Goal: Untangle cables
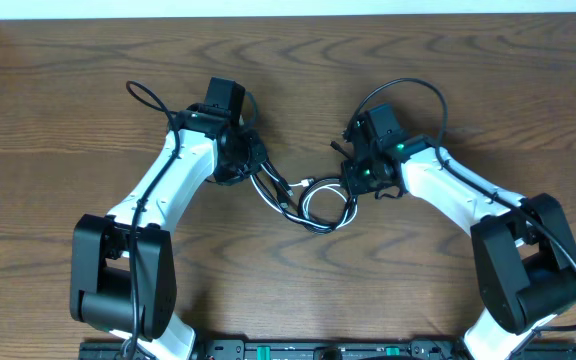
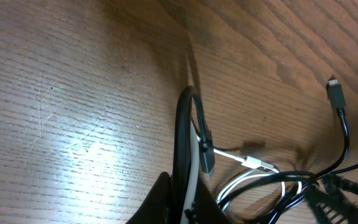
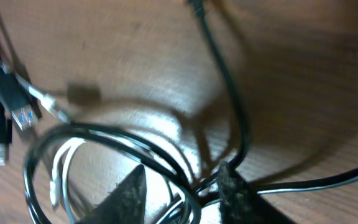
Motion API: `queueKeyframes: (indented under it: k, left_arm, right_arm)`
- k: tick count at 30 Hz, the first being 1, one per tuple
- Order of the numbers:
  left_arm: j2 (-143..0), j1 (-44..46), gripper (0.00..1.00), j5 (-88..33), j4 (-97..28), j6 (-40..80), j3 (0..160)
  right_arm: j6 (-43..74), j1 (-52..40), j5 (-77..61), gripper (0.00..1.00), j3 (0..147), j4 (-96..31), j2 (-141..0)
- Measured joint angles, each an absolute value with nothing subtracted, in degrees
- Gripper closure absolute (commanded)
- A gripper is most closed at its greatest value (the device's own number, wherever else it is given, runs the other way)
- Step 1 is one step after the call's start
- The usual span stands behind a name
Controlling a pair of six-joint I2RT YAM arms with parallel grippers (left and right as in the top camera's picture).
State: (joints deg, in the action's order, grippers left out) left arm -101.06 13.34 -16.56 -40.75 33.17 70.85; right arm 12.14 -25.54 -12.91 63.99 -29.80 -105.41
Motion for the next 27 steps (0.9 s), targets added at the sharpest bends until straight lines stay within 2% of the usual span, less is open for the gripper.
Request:
queueKeyframes:
  k: [10,13,17,20,27]
  left_arm:
    - [-101.06,13.34,0.93,-15.51,-40.71,33.17,70.85]
    - [-101.06,13.34,0.93,-15.0,-40.36,33.06,70.85]
    - [-101.06,13.34,0.93,-13.54,-38.72,32.01,70.85]
    - [-101.06,13.34,0.93,-11.53,-37.63,31.2,70.85]
    - [-100.97,13.34,0.93,-10.37,-36.47,25.63,71.02]
  right_arm:
    - [9.69,-26.28,-5.96,0.62,63.99,-31.16,-107.55]
    - [9.34,-26.28,-5.45,0.74,64.01,-28.97,-108.18]
    - [10.48,-26.33,-5.28,0.81,64.03,-25.45,-109.03]
    - [11.05,-26.33,-5.15,0.98,64.1,-24.38,-109.36]
    - [12.82,-26.15,-6.33,0.99,64.34,-25.26,-109.36]
